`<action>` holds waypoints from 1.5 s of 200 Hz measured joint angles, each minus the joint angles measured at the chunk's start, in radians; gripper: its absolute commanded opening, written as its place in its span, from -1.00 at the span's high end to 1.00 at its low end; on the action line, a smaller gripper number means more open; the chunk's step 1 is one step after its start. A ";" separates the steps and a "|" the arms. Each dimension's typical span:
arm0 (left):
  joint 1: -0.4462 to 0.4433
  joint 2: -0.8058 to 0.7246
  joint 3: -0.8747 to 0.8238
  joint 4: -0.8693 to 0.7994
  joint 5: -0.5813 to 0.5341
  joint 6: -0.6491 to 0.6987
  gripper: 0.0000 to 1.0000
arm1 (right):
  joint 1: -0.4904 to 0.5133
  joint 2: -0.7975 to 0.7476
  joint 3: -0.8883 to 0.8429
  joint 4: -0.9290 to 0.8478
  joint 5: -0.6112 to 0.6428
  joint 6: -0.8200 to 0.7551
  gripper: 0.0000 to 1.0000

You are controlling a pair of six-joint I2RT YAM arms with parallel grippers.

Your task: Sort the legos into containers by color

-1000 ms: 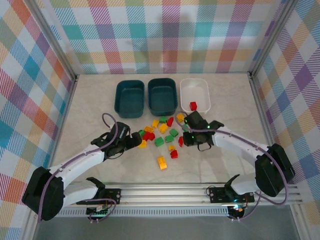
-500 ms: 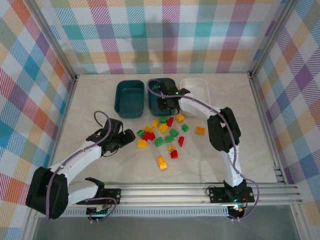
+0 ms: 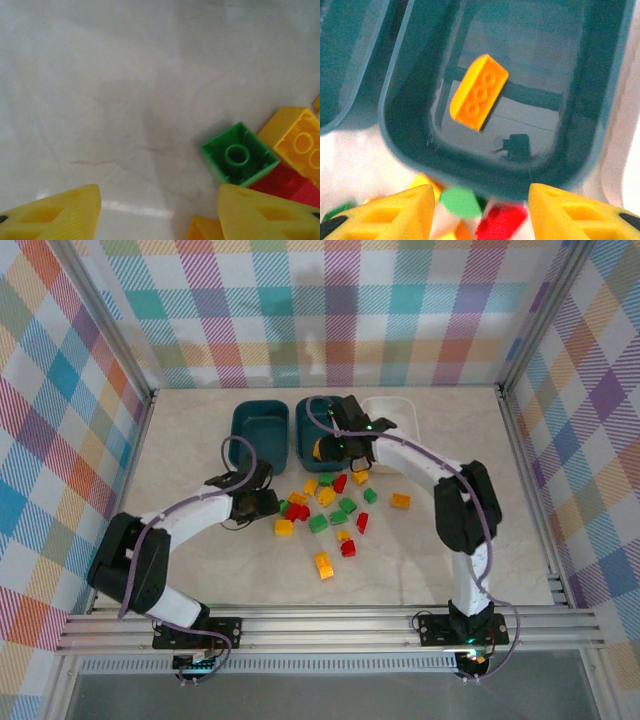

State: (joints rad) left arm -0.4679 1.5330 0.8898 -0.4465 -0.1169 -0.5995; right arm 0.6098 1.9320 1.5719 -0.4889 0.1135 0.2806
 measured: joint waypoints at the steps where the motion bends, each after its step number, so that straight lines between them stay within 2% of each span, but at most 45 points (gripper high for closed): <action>1: -0.002 0.002 0.002 0.000 -0.002 0.001 -0.21 | 0.000 -0.009 -0.010 0.002 -0.003 0.001 -0.02; 34: -0.068 0.024 0.007 0.005 -0.035 -0.002 -0.30 | 0.040 -0.196 -0.245 0.040 -0.030 0.056 -0.11; 71: -0.032 -0.120 -0.074 -0.004 -0.042 -0.027 -0.58 | 0.183 -0.235 -0.380 0.035 -0.078 0.084 -0.25; 92: 0.040 -0.248 -0.103 -0.011 -0.026 -0.035 -0.66 | 0.251 -0.222 -0.388 0.024 -0.092 0.085 -0.27; 119: 0.111 -0.355 -0.116 -0.027 -0.014 -0.036 -0.67 | 0.281 -0.183 -0.387 0.024 -0.097 0.084 -0.29; 182: 0.167 -0.458 -0.235 -0.025 0.080 -0.050 -0.71 | 0.304 -0.034 -0.306 -0.017 -0.018 0.069 -0.29; 197: 0.168 -0.459 -0.252 -0.020 0.103 -0.062 -0.71 | 0.306 -0.015 -0.286 -0.031 0.008 0.066 -0.21; 228: 0.169 -0.459 -0.257 -0.018 0.126 -0.067 -0.70 | 0.307 0.011 -0.262 -0.026 0.039 0.047 0.13; 246: 0.169 -0.459 -0.258 -0.018 0.127 -0.066 -0.71 | 0.308 0.006 -0.262 -0.025 0.054 0.044 0.26; 300: 0.169 -0.481 -0.267 -0.015 0.122 -0.079 -0.71 | 0.311 -0.120 -0.265 -0.029 0.104 0.040 0.28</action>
State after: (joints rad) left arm -0.2985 1.0523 0.6228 -0.4614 0.0055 -0.6781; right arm 0.9207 1.8122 1.3071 -0.5175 0.2176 0.3202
